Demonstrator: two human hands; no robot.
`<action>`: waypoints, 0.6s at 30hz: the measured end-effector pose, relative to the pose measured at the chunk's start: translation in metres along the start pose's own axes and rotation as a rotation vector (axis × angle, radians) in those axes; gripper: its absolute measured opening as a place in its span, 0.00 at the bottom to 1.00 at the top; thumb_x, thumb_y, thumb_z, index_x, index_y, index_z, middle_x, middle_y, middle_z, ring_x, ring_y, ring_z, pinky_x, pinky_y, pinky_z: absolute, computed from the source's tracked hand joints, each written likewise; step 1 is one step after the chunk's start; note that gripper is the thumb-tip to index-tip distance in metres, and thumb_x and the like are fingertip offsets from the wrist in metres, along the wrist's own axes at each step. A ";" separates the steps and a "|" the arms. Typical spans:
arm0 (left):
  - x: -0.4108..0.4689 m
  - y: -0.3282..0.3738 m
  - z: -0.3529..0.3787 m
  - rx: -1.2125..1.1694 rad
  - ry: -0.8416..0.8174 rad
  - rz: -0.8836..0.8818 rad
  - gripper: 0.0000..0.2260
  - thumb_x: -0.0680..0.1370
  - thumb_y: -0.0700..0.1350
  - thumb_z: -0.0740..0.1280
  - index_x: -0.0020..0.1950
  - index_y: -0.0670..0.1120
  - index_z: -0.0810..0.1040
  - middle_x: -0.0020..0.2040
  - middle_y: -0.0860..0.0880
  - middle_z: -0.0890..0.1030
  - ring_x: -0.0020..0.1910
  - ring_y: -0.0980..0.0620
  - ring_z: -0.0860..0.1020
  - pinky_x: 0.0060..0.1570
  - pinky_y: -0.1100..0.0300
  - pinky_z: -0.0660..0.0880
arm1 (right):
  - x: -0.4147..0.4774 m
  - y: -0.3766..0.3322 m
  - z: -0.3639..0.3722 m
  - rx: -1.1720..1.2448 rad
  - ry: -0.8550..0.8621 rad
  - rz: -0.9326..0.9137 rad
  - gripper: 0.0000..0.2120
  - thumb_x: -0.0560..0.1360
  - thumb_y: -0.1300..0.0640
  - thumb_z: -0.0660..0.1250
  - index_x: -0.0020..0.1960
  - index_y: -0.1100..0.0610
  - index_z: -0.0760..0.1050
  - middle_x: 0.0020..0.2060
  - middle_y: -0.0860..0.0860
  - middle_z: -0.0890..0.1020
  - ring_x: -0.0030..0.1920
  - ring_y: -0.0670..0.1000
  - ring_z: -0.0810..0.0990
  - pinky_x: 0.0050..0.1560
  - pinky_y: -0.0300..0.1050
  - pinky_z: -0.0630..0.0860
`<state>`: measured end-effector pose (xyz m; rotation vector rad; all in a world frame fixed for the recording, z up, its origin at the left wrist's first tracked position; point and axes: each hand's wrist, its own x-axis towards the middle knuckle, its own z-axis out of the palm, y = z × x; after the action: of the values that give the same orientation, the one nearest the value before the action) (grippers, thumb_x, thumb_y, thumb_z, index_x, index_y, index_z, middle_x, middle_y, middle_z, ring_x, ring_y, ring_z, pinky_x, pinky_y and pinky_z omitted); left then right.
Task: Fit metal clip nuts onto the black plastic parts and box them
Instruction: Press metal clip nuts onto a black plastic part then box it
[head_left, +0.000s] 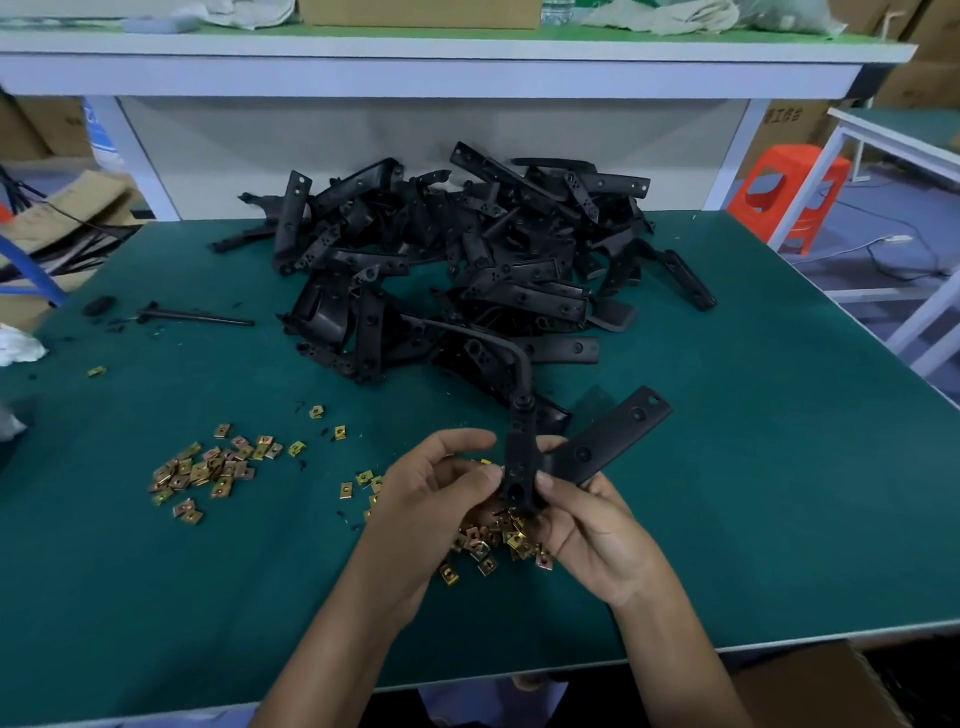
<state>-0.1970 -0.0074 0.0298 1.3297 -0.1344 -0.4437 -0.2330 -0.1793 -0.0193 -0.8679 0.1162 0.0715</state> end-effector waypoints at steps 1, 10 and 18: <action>0.000 -0.001 -0.001 -0.009 0.011 -0.001 0.09 0.77 0.35 0.70 0.53 0.47 0.83 0.38 0.46 0.82 0.36 0.52 0.79 0.37 0.62 0.77 | 0.000 0.000 0.000 -0.013 0.008 0.005 0.28 0.69 0.61 0.75 0.67 0.60 0.70 0.53 0.61 0.82 0.49 0.58 0.82 0.39 0.47 0.79; -0.001 -0.013 -0.005 -0.141 0.038 -0.067 0.09 0.77 0.35 0.70 0.53 0.45 0.83 0.39 0.46 0.81 0.35 0.54 0.77 0.34 0.63 0.75 | 0.002 0.004 0.000 -0.058 -0.001 0.019 0.22 0.67 0.61 0.77 0.58 0.57 0.75 0.50 0.59 0.84 0.41 0.55 0.84 0.28 0.43 0.78; 0.003 -0.005 -0.022 0.037 -0.092 -0.093 0.16 0.75 0.36 0.72 0.61 0.50 0.82 0.36 0.47 0.78 0.36 0.54 0.78 0.32 0.64 0.74 | 0.002 0.005 0.001 -0.084 -0.044 0.052 0.18 0.70 0.65 0.77 0.57 0.59 0.77 0.44 0.58 0.82 0.34 0.53 0.83 0.27 0.42 0.79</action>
<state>-0.1882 0.0110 0.0188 1.3559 -0.1585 -0.5843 -0.2312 -0.1759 -0.0227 -0.9469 0.0952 0.1454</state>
